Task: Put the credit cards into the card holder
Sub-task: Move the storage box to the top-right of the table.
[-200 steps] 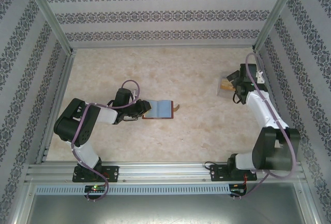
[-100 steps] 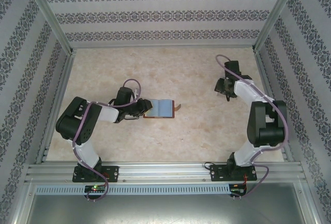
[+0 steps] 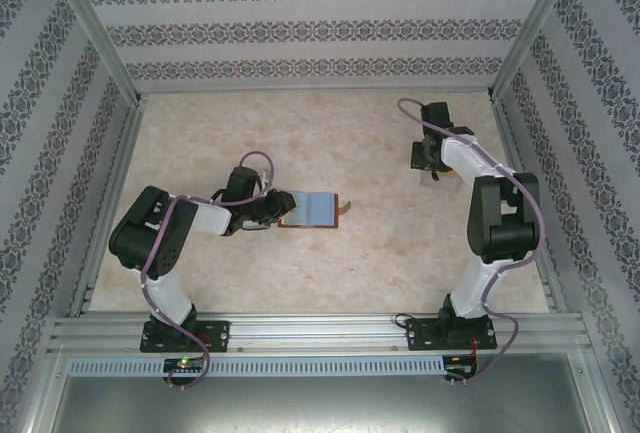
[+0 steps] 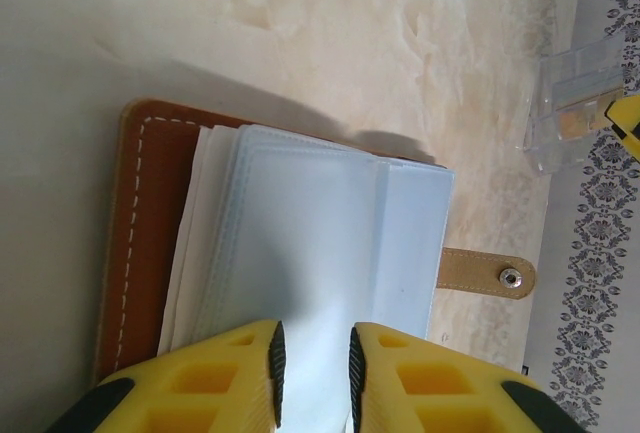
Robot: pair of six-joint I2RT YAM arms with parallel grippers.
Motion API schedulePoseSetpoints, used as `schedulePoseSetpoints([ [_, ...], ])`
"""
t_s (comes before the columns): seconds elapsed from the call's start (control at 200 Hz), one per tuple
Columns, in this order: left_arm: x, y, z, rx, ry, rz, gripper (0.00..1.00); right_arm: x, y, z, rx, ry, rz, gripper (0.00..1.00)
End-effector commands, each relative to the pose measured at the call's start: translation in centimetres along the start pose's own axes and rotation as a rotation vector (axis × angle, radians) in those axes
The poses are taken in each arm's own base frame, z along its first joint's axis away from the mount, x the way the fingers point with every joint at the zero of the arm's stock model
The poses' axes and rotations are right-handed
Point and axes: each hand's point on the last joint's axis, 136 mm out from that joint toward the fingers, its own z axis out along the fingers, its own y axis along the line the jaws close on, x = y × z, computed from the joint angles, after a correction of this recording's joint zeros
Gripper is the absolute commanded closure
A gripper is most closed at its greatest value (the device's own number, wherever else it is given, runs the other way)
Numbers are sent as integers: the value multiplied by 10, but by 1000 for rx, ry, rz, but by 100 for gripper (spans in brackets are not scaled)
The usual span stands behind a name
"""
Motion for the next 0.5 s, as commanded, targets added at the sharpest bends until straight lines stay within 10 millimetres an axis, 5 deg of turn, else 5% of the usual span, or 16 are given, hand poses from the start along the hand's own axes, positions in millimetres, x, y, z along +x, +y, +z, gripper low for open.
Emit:
schedulePoseSetpoints([
  [0.0,13,12,2,-61,51,-24,72,13,-3,14,57,66,-17,53],
  [0.25,16,11,-3,-86,66,-8,70,20,-3,21,70,86,23,59],
  [0.37,17,11,-4,-86,68,-7,70,19,-9,26,96,84,-17,80],
  [0.495,18,8,-5,-85,73,-8,70,29,16,34,8,184,-197,100],
])
